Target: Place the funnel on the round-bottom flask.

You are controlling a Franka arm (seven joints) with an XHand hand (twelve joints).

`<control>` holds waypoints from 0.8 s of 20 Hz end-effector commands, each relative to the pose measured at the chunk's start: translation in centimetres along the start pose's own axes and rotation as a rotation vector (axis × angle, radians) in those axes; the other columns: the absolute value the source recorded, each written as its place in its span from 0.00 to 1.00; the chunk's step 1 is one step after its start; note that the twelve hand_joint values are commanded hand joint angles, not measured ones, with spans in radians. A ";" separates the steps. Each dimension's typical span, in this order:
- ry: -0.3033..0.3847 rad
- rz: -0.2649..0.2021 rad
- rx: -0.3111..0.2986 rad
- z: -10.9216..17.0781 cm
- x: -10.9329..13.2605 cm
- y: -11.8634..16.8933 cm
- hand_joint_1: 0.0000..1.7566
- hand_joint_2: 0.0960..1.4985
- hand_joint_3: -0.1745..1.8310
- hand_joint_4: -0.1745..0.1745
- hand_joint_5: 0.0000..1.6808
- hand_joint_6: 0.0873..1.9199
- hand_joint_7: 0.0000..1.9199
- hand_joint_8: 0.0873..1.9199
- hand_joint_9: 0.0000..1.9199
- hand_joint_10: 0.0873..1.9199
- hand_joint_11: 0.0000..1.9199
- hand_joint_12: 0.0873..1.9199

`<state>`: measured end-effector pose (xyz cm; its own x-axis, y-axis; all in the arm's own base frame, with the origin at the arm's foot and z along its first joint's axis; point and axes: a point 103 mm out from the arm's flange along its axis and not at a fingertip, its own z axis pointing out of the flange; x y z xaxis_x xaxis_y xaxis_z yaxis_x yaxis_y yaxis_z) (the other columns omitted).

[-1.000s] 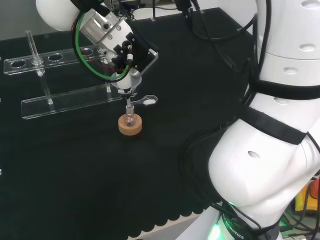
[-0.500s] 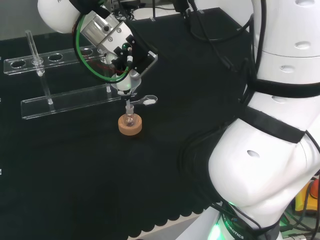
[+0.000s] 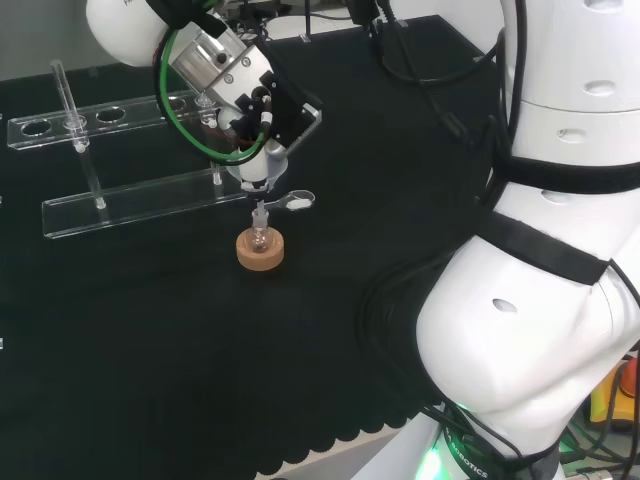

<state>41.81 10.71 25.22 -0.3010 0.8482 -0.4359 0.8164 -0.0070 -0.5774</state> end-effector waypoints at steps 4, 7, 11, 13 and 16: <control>0.000 0.000 -0.006 0.4 0.4 0.2 0.51 0.47 0.44 0.51 0.39 0.29 0.28 0.29 0.48 0.17 0.38 0.63; 0.002 -0.003 -0.005 0.5 0.4 0.2 0.51 0.47 0.44 0.51 0.39 0.29 0.28 0.29 0.48 0.17 0.38 0.63; 0.003 -0.002 0.002 0.5 0.4 0.4 0.51 0.47 0.44 0.51 0.38 0.29 0.28 0.29 0.48 0.17 0.38 0.63; 0.007 -0.005 0.006 0.7 0.5 0.7 0.51 0.47 0.44 0.51 0.38 0.29 0.28 0.29 0.48 0.17 0.38 0.63; 0.012 -0.008 0.005 0.9 0.5 0.9 0.51 0.47 0.44 0.51 0.38 0.29 0.28 0.29 0.48 0.17 0.38 0.63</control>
<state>41.80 10.74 24.10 -0.3023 0.8513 -0.4288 0.8120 -0.0057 -0.5836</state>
